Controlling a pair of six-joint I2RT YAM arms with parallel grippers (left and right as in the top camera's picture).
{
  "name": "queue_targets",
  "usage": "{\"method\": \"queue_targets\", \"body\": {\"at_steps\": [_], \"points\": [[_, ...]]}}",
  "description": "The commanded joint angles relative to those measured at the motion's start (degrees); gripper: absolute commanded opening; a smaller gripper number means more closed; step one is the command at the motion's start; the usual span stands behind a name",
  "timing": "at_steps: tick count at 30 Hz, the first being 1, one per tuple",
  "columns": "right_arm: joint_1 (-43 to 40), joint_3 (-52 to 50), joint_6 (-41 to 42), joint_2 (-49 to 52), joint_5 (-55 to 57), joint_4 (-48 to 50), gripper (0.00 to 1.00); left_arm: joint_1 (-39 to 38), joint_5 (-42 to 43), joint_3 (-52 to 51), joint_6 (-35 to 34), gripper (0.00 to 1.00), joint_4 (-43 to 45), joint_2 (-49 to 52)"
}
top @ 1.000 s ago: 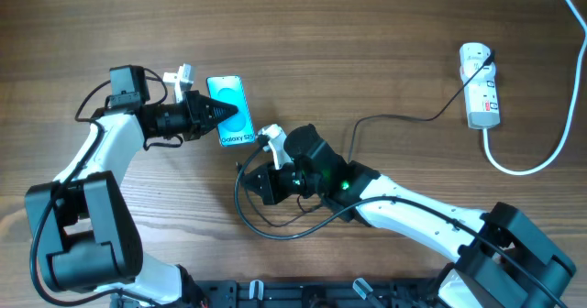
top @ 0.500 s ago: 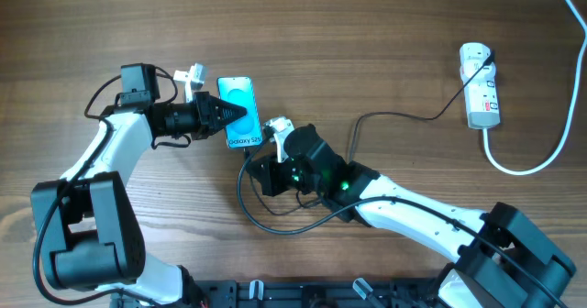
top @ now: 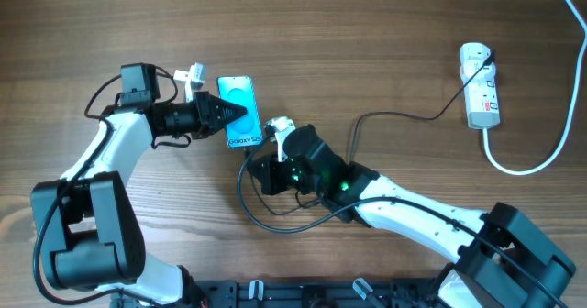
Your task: Plug charger to phone and switch on socket
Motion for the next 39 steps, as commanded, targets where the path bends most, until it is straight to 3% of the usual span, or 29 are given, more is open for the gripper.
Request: {"method": "queue_targets", "body": {"at_steps": [1, 26, 34, 39], "points": [[-0.26, -0.46, 1.81, 0.61, 4.85, 0.59, 0.04, -0.11, 3.19, 0.0, 1.38, 0.06, -0.11, -1.2], [-0.52, -0.42, 4.07, 0.37, -0.55, 8.31, 0.04, -0.11, 1.07, 0.0, 1.38, 0.04, -0.11, -1.2], [-6.25, -0.42, 4.79, 0.37, -9.33, 8.46, 0.04, -0.11, 1.07, 0.0, 1.38, 0.04, -0.11, -1.2], [-7.72, -0.42, 5.03, 0.37, -8.94, 6.4, 0.04, -0.11, 1.07, 0.0, 1.38, 0.04, -0.11, -1.2]]}}
